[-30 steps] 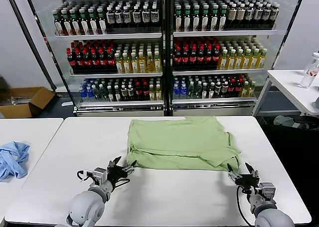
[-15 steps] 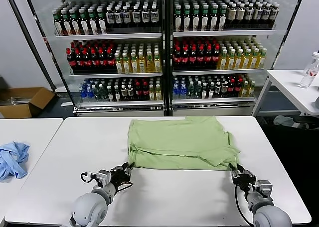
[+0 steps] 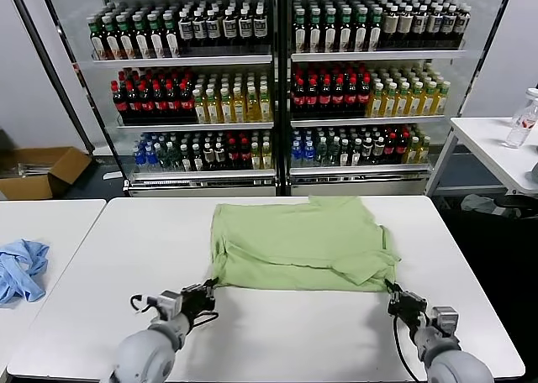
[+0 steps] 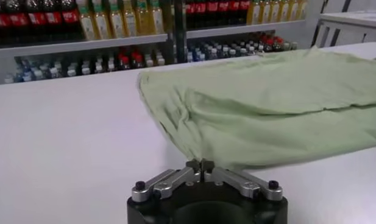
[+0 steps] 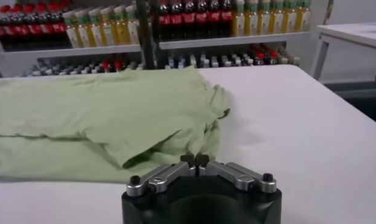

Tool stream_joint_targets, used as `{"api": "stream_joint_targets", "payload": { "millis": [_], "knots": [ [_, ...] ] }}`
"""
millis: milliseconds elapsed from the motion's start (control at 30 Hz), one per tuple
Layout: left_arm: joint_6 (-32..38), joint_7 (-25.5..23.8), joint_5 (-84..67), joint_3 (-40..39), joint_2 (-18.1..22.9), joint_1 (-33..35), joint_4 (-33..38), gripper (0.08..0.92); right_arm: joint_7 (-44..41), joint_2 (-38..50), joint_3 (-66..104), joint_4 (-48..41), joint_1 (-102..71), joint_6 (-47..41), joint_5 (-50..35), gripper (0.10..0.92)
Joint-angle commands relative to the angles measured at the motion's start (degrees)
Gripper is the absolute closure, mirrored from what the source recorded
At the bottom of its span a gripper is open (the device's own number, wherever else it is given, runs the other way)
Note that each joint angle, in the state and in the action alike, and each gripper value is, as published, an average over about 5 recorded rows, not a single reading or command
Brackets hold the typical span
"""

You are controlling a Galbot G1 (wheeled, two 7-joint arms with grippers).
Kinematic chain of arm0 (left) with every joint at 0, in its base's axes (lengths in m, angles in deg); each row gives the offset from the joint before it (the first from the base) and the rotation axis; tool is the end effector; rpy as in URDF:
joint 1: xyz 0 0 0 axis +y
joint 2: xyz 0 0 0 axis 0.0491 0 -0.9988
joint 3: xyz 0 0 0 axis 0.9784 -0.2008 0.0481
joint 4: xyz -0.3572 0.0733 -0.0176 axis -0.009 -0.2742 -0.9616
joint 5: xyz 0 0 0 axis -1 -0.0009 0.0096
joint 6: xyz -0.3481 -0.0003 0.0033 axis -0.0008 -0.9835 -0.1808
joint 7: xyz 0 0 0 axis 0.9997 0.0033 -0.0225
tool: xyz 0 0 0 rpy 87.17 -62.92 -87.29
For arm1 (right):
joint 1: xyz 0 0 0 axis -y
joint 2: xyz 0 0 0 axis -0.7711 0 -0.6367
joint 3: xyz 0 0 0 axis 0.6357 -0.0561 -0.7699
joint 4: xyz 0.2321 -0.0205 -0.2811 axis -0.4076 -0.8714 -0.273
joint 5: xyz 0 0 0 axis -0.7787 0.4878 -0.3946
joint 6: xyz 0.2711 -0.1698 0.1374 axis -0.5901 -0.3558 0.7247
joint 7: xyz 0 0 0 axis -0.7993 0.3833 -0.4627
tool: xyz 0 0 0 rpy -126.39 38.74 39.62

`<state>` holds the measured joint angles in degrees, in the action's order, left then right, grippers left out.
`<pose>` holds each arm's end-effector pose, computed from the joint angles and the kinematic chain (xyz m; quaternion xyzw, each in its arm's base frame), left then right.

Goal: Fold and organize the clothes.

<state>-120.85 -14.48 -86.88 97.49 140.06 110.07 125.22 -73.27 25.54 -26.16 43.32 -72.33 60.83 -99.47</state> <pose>0.2357 0.0655 -0.3079 -0.1317 -0.9527 -0.0527 0.2688 0.1665 -0.1042 -0.2935 0.0492 -0.9725 -0.0011 0.2276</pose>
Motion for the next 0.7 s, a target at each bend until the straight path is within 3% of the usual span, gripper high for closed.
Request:
{"api": "stream_joint_targets", "payload": {
  "millis": [33, 167, 333, 500, 600, 700],
  "knots": [
    [0.69, -3.98, -0.40, 17.82, -6.98, 25.49, 14.87, 0.915, 0.68, -0.02, 2.58, 13.08, -17.30, 1.13, 6.78, 0.921],
    [1.05, -4.15, 0.43, 17.31, -6.48, 28.61, 16.85, 0.915, 1.17, -0.20, 2.60, 14.18, -20.66, 1.56, 8.68, 0.921],
    [0.99, -3.32, 2.58, 15.14, -5.75, 27.40, 17.16, 0.915, 1.54, -1.40, 1.05, 14.24, -21.13, 2.01, 10.67, 0.914],
    [0.29, -2.72, 1.85, 16.67, -5.94, 24.02, 20.85, 0.848, 1.90, -0.51, 4.44, 19.50, -19.61, 0.70, 7.91, 0.803],
    [0.42, -2.39, 1.05, 16.55, -6.64, 18.58, 20.85, 0.762, 2.43, 1.27, 7.46, 20.89, -13.30, -2.05, 2.87, 0.717],
    [0.78, -2.69, -1.92, 13.14, -7.15, 7.75, 15.15, 0.676, 4.05, 2.91, 5.70, 15.54, 0.90, -6.44, -1.66, 0.630]
  ]
}}
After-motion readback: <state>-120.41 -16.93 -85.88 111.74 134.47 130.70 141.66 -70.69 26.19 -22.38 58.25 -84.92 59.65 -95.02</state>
